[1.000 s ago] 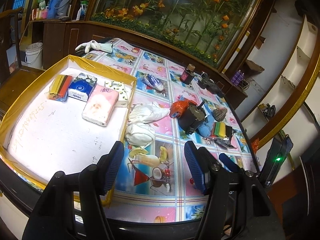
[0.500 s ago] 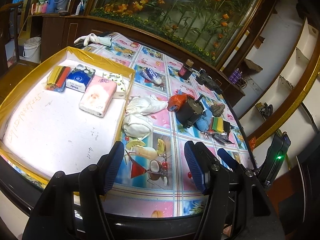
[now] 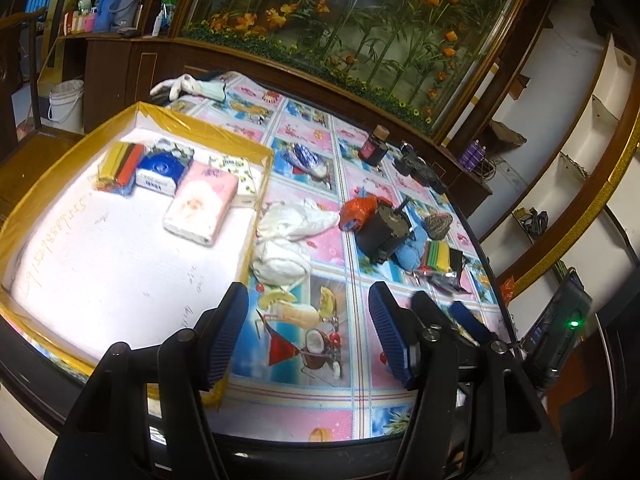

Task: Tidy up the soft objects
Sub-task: 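Grasp the long white cloth with the left gripper while the right grasps the crumpled white cloth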

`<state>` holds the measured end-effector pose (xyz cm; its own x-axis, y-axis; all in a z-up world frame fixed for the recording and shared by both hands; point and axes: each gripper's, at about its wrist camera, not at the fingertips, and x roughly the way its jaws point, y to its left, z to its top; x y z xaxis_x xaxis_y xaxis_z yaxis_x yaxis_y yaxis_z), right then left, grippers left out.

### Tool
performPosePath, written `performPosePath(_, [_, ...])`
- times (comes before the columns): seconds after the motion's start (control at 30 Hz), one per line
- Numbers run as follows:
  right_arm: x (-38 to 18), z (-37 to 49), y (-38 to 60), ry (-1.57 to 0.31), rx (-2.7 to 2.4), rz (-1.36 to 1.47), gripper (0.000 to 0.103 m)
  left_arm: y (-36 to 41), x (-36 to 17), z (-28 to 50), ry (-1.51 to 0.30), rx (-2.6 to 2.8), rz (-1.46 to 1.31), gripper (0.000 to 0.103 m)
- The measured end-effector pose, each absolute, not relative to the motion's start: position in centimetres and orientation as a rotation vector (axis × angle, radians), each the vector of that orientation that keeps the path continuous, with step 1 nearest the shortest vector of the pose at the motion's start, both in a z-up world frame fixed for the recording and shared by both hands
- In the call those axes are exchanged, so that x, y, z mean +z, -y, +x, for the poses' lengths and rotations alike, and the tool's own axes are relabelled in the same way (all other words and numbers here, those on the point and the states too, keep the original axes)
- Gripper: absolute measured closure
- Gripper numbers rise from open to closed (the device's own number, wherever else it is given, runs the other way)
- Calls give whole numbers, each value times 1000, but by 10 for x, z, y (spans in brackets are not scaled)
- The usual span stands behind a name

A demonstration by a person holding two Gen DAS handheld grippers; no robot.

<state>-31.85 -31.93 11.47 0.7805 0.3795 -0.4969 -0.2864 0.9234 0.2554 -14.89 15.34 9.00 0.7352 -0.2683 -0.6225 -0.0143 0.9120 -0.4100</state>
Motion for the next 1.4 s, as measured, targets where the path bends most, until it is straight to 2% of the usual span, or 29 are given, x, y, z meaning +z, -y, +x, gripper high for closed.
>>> performPosePath(0.13, [137,-323,343,-505,337,137,8,-161,90,-136,-752,-113,-396,42])
performPosePath(0.2, [147,-314,361,-469,284,134,2,-156,90,-129,-766,-117,-367,41])
performPosePath(0.27, [150,-298,371,-460,255,141,2,-146,91,-119,-780,-128,-316,41])
performPosePath(0.5, [127,-241,385,-515,216,172,2,-90,90,-65,-852,-229,20,42])
performPosePath(0.77, [130,-226,401,-526,249,254,2,-40,42,17,-1011,-248,452,42])
performPosePath(0.9, [129,-227,404,-525,250,260,2,-42,18,39,-1099,-243,493,42])
performPosePath(0.93, [129,-230,404,-526,249,260,2,-44,17,42,-1100,-252,471,45])
performPosePath(1.0, [127,-229,402,-533,250,256,2,-51,18,49,-1137,-275,384,92])
performPosePath(1.23, [127,-227,395,-535,224,217,2,-75,50,23,-1033,-334,156,94])
performPosePath(1.4, [126,-225,386,-541,217,174,2,-110,93,-33,-886,-410,-62,94])
